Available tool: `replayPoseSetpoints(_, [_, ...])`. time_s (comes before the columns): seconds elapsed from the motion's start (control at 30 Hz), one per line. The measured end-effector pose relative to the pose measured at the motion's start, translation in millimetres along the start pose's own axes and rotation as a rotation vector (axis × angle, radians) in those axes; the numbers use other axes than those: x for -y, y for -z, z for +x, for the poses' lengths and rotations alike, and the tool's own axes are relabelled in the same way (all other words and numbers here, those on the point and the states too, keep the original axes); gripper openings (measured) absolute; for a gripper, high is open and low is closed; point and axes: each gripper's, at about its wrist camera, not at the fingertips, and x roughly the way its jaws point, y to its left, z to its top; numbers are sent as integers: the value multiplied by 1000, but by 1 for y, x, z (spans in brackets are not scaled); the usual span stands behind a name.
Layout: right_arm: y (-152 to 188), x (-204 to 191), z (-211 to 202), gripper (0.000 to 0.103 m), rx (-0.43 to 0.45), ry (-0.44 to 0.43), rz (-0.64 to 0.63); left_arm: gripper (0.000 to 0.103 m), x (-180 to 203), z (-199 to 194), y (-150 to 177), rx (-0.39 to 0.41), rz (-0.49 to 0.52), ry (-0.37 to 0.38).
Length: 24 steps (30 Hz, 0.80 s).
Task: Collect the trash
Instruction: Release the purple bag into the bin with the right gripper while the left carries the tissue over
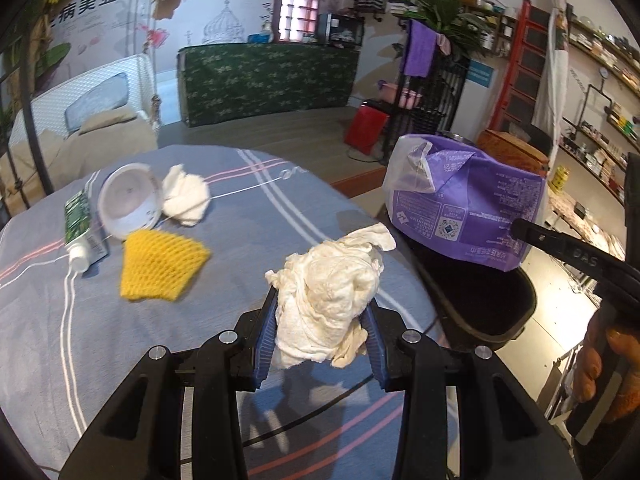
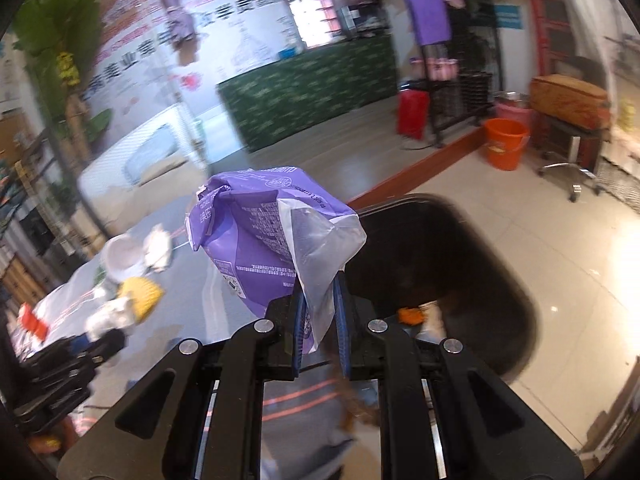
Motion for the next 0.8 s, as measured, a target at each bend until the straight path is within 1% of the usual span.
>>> replayPoseSetpoints(0.17, [2,35,8,15,-7,125,41,38,27,9,-7,0,58,57])
replayPoseSetpoints(0.23, [4,45,13,15,-18,160,49,38,38,13,-11,0,78,79])
replayPoseSetpoints(0.3, [8,53,17,15,-36,191,57,38,48,16,-13,0,100,97])
replayPoseSetpoints(0.47, [16,69,34,16,-81,233,82,38,67,28,-13,-21,133,138])
replayPoseSetpoints(0.53, [20,73,41,21,-97,249,94,38,73,32,-11,-36,141,153])
replayPoseSetpoints(0.57, [21,75,43,22,-99,251,99,38,76,35,-10,-44,142,159])
replayPoseSetpoints(0.6, [23,77,46,26,-103,252,104,38,78,39,-10,-53,143,166])
replayPoseSetpoints(0.63, [24,79,48,35,-108,255,106,38,80,41,-9,-59,145,170])
replayPoseSetpoints(0.67, [26,81,50,39,-111,261,110,38,81,43,-8,-66,146,174])
replayPoseSetpoints(0.7, [27,81,50,41,-109,259,114,38,83,45,-8,-73,145,177])
replayPoseSetpoints(0.8, [28,81,46,42,-100,247,120,38,87,51,-8,-89,148,187])
